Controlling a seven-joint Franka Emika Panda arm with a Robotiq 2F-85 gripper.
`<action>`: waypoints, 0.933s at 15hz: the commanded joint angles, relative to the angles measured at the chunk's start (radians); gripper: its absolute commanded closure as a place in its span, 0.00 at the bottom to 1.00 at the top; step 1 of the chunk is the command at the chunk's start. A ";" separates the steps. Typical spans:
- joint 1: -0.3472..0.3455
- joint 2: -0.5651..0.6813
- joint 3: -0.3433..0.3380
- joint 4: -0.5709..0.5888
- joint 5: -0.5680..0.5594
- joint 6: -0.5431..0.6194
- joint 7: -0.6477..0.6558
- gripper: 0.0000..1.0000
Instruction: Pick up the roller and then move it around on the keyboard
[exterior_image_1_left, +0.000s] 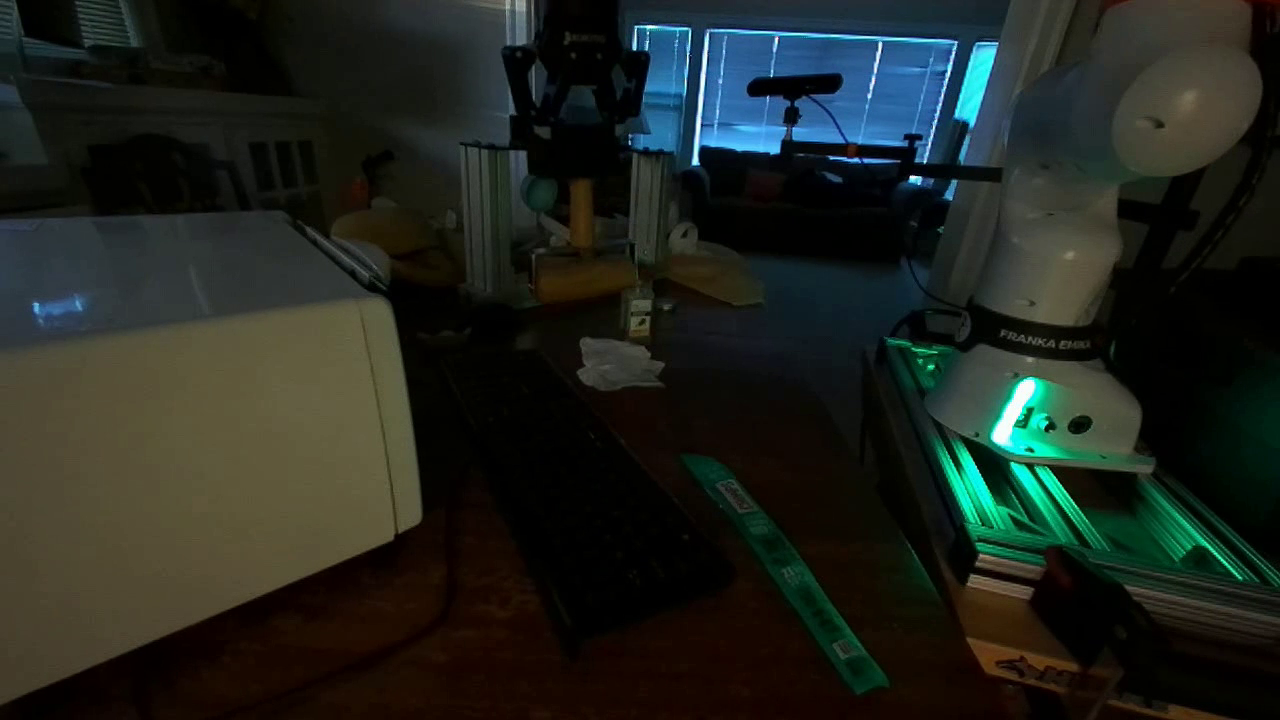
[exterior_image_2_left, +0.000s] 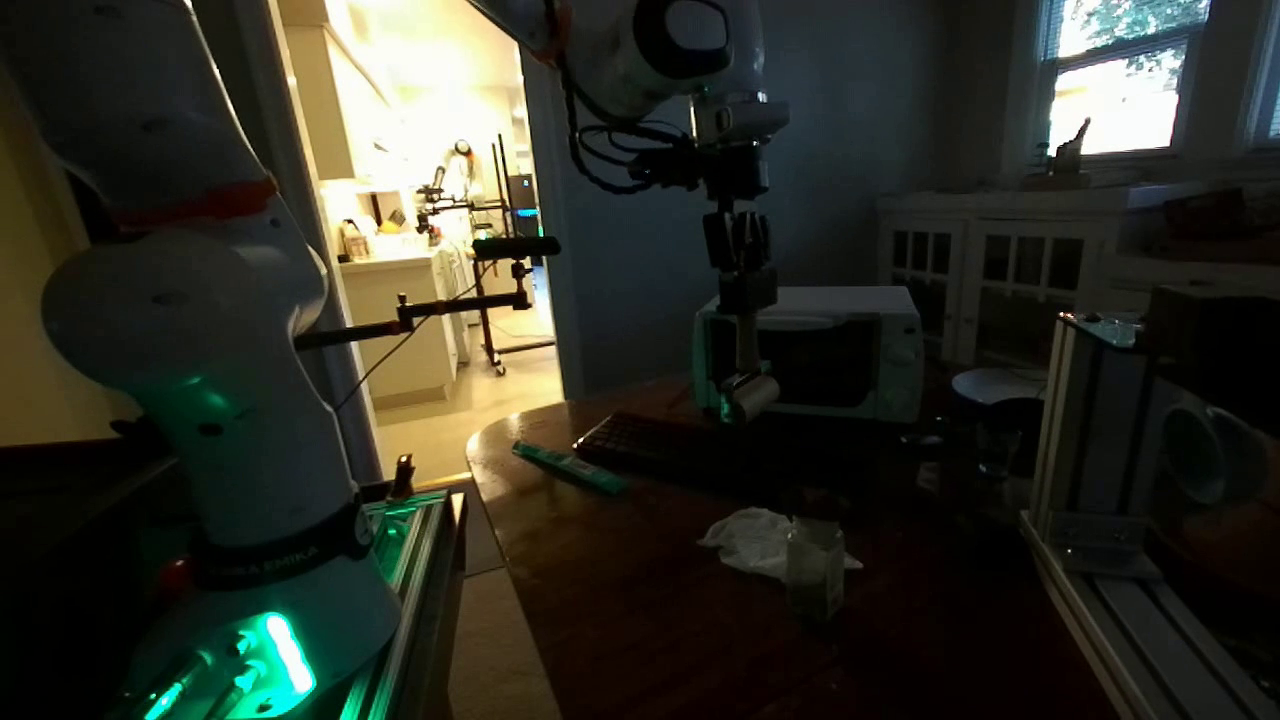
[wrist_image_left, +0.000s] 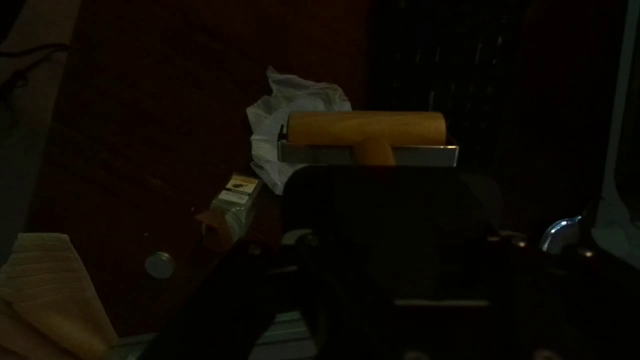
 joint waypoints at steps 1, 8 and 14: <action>0.026 0.041 -0.012 0.032 0.043 0.014 0.018 0.67; 0.068 0.087 -0.002 0.047 0.076 0.039 0.022 0.67; 0.084 0.107 -0.005 0.025 0.064 0.103 0.126 0.67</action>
